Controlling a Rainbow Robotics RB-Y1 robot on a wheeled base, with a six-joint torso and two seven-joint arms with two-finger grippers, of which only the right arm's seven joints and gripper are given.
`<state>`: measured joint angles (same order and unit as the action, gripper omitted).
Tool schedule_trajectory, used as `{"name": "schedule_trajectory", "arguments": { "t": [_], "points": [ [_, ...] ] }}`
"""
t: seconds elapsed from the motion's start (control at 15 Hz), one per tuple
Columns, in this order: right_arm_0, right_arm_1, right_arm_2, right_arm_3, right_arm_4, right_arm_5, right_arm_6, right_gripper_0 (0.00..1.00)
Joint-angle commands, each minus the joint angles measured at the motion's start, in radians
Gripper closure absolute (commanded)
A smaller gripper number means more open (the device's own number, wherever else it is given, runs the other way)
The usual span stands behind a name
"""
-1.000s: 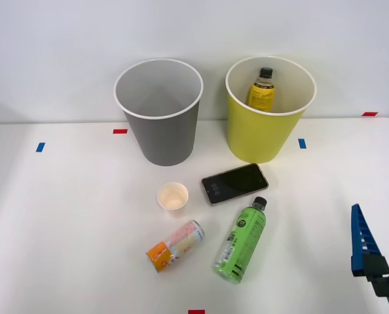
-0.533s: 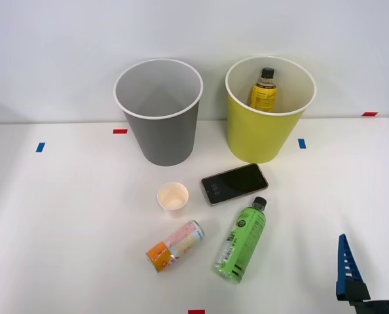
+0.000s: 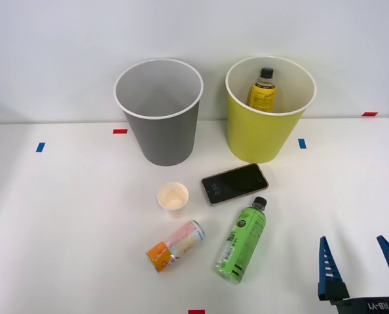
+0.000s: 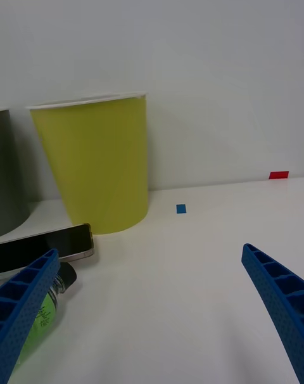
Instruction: Put cans in the gray bin, plastic bottles in the light green bin
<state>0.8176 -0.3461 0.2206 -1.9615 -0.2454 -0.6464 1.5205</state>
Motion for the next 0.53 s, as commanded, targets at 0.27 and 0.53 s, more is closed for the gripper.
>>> {"name": "schedule_trajectory", "arguments": {
  "t": [0.27, 0.53],
  "points": [
    [-0.006, 0.147, -0.036, 0.001, 0.235, 0.028, -0.167, 0.00],
    [0.020, 0.162, -0.013, 0.030, 0.270, -0.013, -0.144, 0.00]
  ]
}}
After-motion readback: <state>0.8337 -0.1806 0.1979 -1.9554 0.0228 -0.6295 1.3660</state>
